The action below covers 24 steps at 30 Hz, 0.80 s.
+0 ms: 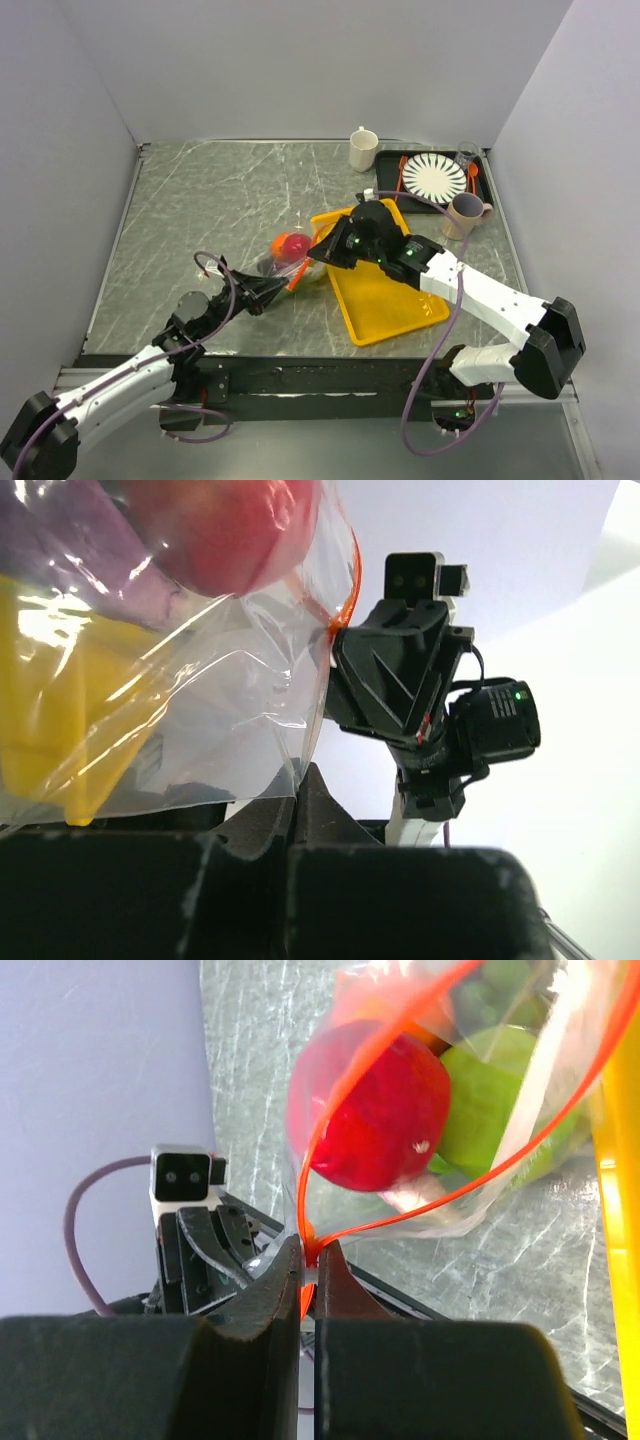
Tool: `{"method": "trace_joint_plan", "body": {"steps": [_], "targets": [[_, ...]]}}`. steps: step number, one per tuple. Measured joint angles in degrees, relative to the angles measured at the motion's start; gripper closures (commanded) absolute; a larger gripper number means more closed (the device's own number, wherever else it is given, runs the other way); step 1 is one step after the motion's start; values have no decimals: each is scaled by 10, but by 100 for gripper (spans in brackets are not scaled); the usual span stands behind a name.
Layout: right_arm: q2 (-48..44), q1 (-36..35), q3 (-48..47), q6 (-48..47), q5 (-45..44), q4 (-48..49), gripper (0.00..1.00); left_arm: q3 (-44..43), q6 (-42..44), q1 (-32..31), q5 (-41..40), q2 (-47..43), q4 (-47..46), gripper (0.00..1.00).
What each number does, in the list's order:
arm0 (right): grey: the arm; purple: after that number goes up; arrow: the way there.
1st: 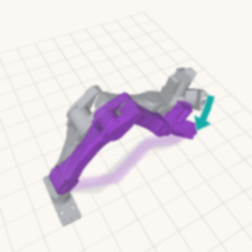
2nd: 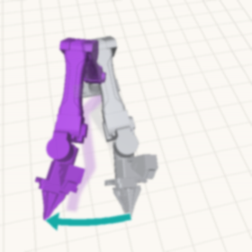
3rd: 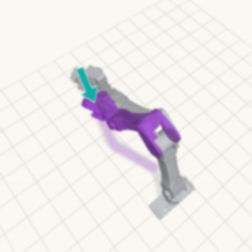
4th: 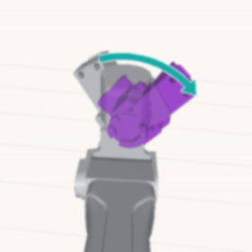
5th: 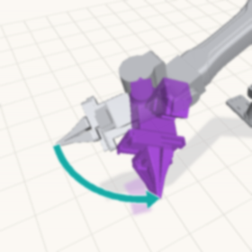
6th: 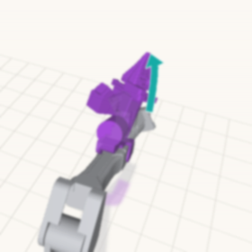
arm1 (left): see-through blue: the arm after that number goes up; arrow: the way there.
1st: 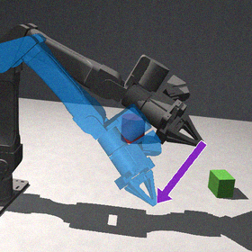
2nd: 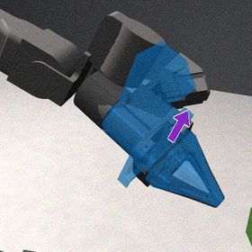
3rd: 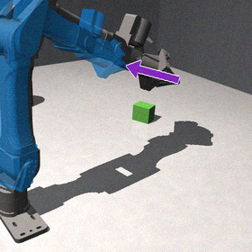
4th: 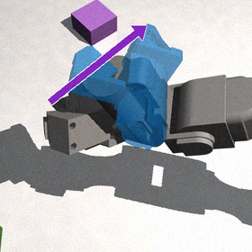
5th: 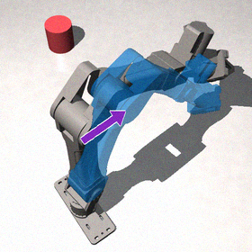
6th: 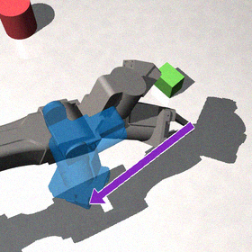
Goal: Place the food in the zip-top bag and seal the zipper
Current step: Zip the zipper food storage bag at the center of the board.
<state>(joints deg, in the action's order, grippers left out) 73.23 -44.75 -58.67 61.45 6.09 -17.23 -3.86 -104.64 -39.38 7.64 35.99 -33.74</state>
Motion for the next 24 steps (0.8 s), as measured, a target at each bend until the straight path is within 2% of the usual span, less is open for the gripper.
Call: {"method": "trace_joint_plan", "body": {"steps": [7,18,24], "targets": [[0,40,-4,-10,25,-2,99,1,-1,-1,-10,-62,58,99],[0,80,-4,-26,39,-10,97,1,0,-1,-13,-48,73,99],[0,108,-4,-40,51,-17,95,1,0,-1,-15,-72,89,99]]}}
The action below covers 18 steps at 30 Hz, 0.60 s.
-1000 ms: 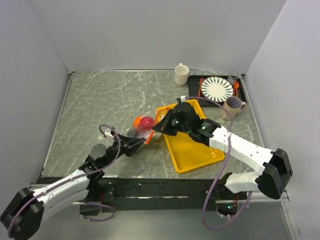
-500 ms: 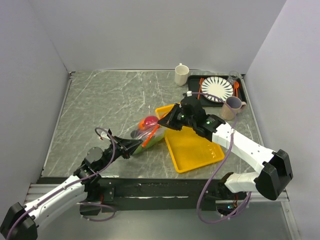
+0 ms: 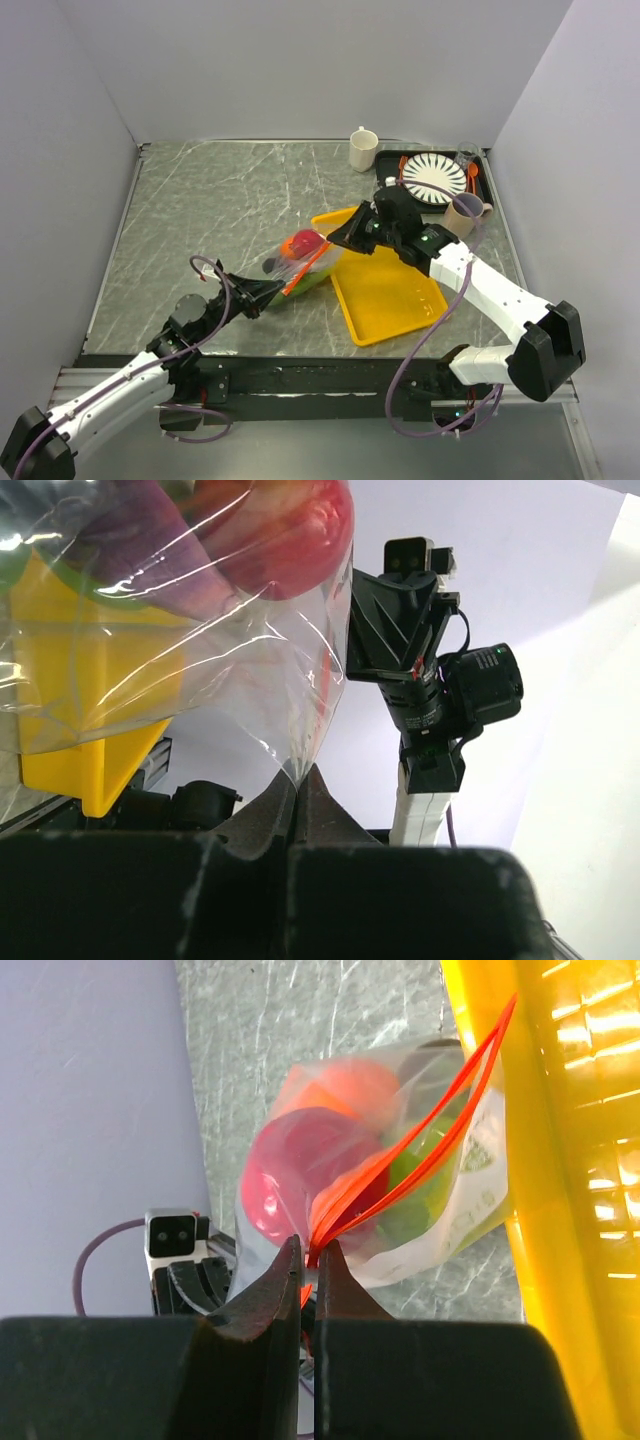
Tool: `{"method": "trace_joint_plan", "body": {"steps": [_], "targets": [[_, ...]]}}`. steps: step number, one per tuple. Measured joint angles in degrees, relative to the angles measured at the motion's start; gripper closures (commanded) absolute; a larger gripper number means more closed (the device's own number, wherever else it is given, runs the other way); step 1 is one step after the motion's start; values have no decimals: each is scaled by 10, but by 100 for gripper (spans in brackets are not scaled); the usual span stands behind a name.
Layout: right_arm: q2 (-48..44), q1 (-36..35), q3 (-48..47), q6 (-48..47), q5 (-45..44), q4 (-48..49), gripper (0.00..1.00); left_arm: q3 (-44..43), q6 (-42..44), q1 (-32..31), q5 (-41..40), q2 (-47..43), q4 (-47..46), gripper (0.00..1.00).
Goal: Place the food in the zip-top bag and seal the zipper
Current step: Zip the zipper food storage bag at the center of the board.
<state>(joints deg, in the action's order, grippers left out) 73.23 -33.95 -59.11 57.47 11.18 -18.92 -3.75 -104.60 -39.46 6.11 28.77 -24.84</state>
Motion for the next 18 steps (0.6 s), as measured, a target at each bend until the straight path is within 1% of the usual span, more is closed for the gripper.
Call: {"method": "trace_joint_plan", "body": {"steps": [7,13,18], "targets": [[14,20,-9,-13,18,0,94,1,0,0,-7,-37,37,99],[21,48,-10,-21,31,0,93,1,0,0,-16,-90,90,99],[30,56,-24,-30,36,-4,92,1,0,0,-27,-129,133,99]]}}
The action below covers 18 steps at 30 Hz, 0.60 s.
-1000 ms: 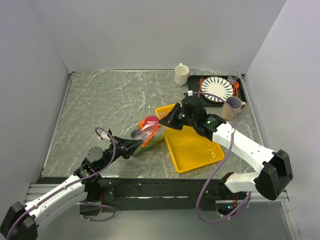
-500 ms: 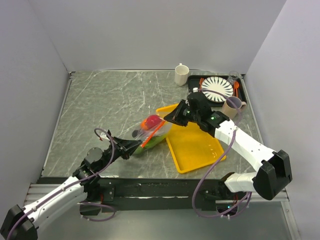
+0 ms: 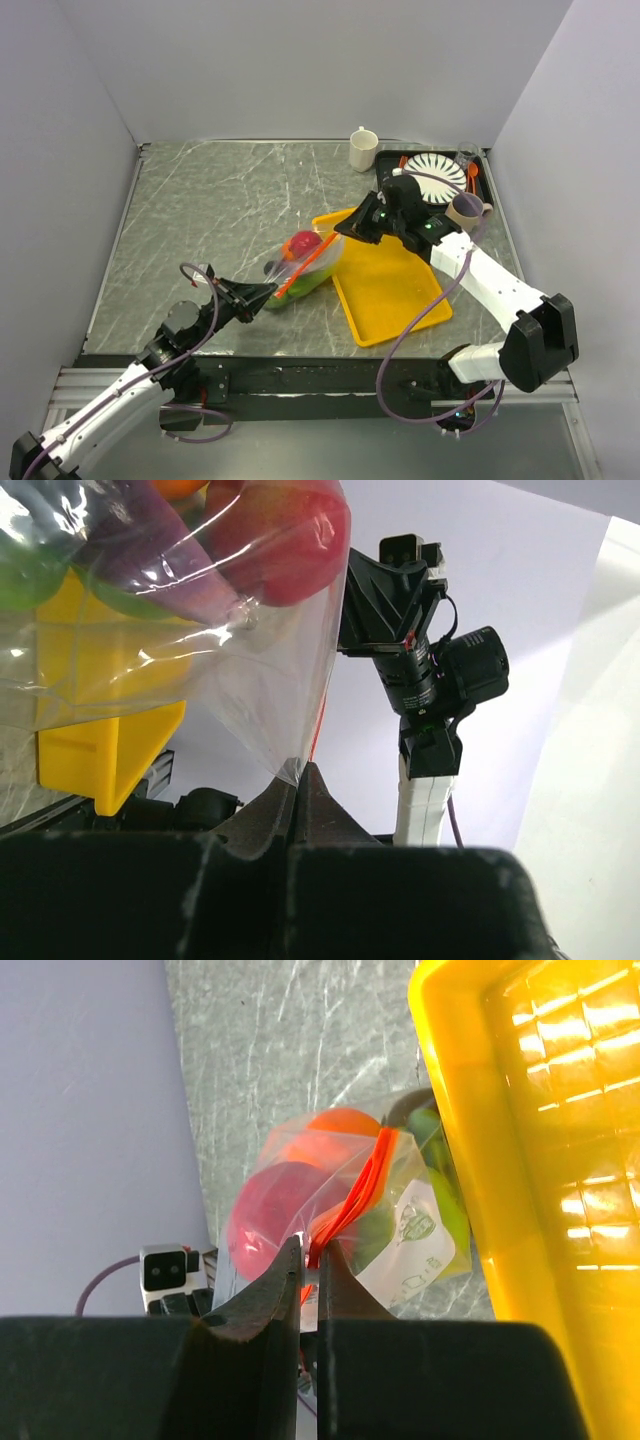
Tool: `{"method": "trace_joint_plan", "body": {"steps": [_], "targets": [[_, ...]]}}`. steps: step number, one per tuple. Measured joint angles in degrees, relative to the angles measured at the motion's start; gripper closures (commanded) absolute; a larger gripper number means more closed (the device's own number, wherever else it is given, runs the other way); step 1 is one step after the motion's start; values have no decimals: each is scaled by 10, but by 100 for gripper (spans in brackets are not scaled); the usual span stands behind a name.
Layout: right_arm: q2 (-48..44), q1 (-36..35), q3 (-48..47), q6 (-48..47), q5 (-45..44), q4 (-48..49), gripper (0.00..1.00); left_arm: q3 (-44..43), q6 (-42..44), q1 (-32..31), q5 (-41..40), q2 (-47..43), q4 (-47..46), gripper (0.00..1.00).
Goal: Place the food in the zip-top bag and seal the zipper
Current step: Zip the zipper food storage bag at the center of the board.
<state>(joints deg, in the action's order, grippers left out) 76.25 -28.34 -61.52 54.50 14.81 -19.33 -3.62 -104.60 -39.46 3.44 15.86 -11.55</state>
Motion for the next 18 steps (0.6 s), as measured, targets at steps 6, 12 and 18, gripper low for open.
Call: {"method": "trace_joint_plan", "body": {"steps": [6,12,18], "targets": [[12,8,-4,-7,2,0,92,0,4,0,-7,-12,30,99],[30,22,-21,-20,2,-4,92,-4,5,0,-19,-27,54,99],[52,30,-45,-35,6,-12,91,-10,6,0,-28,-41,72,99]]}}
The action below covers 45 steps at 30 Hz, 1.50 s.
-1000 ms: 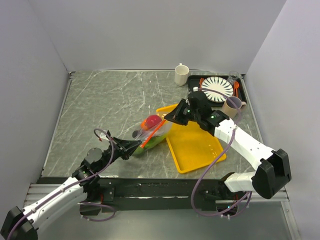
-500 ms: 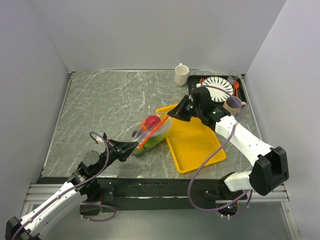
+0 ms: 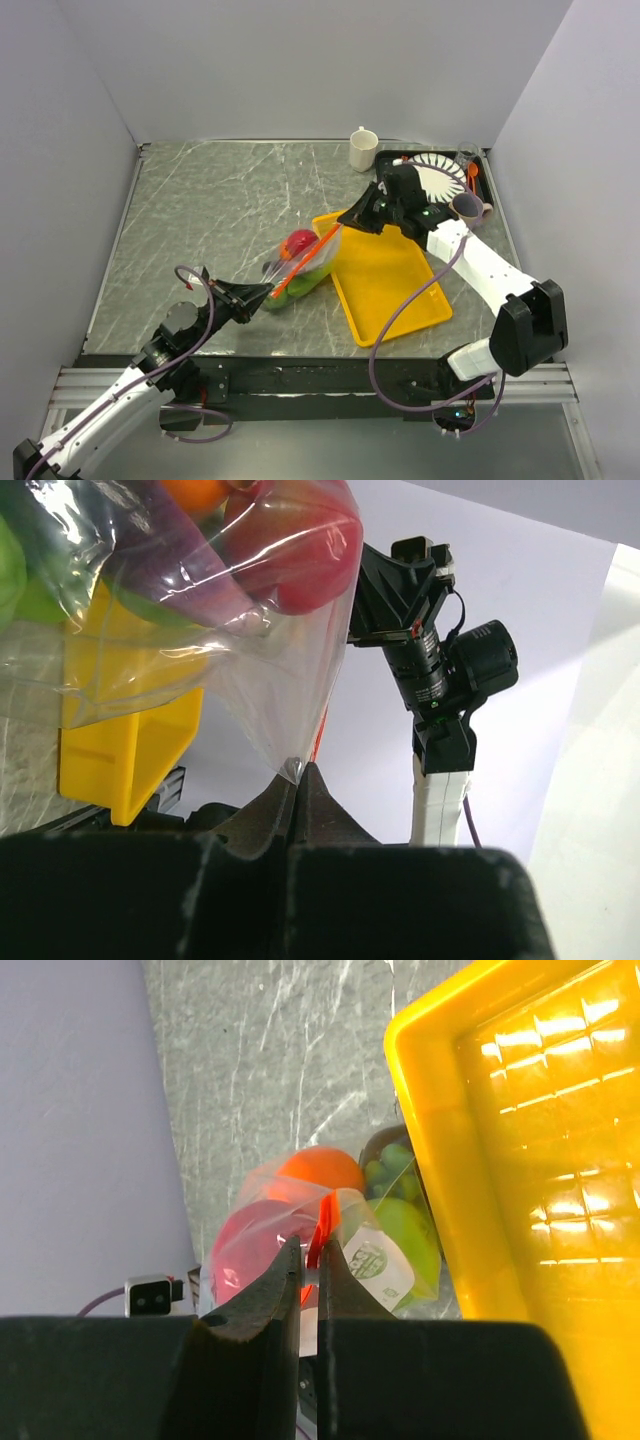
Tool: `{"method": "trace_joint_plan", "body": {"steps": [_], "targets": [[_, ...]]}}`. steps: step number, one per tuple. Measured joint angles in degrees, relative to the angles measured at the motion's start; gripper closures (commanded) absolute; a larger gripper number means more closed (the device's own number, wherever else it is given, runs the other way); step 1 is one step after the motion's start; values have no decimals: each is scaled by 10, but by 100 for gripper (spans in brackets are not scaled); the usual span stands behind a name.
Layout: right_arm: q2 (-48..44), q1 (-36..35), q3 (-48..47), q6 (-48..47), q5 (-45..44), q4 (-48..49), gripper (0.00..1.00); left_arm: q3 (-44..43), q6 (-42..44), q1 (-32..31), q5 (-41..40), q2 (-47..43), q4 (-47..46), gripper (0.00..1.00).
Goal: Place the food in the zip-top bag and seal the zipper
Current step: Zip the zipper food storage bag at the center of the board, then reset both arms
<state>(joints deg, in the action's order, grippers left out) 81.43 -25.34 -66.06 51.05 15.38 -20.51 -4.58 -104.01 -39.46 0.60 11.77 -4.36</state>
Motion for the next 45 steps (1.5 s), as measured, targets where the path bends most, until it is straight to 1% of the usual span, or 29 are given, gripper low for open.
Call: {"method": "trace_joint_plan", "body": {"steps": [10,15,17,18,20,21,22,23,25,27,28,30,31,33,34,36,37,41,45], "targets": [[28,18,-10,-14,2,3,89,-4,1,0,-5,-16,32,99],[42,19,-32,-22,10,3,90,-4,5,0,-7,-17,33,99],[50,19,-42,-25,17,3,87,-4,5,0,-7,-16,33,99],[56,19,-47,-26,19,4,77,-4,5,0,-8,-15,33,99],[63,19,-52,-30,21,3,63,-4,5,0,-10,-13,33,99],[66,19,-52,-32,21,5,57,-4,6,0,-9,-12,33,99],[69,22,-52,-38,13,12,48,-5,8,0,-9,-10,34,99],[71,28,-53,-44,7,18,42,-5,9,0,-8,-10,33,99],[72,42,-58,-57,-2,20,35,-5,11,0,-7,-7,33,99],[72,54,-73,-72,-17,17,34,-5,13,0,-5,-1,31,97],[71,61,-85,-81,-25,17,34,-5,14,0,-5,4,28,89],[66,71,-97,-94,-38,18,33,-9,21,0,-5,16,25,77],[59,78,-98,-102,-42,18,33,-13,27,0,-5,24,25,61],[46,86,-98,-114,-51,11,32,-34,50,0,-5,46,35,44],[39,90,-97,-121,-55,8,32,-50,65,0,-5,59,42,24],[23,96,-91,-134,-61,2,31,-99,100,0,-7,91,70,15],[15,99,-83,-140,-64,2,31,-130,121,0,-10,107,88,1],[-22,104,-34,-164,-71,-4,30,-239,198,0,-31,156,141,1],[-31,105,3,-190,-78,-16,29,-343,287,0,-65,202,199,1]]}}
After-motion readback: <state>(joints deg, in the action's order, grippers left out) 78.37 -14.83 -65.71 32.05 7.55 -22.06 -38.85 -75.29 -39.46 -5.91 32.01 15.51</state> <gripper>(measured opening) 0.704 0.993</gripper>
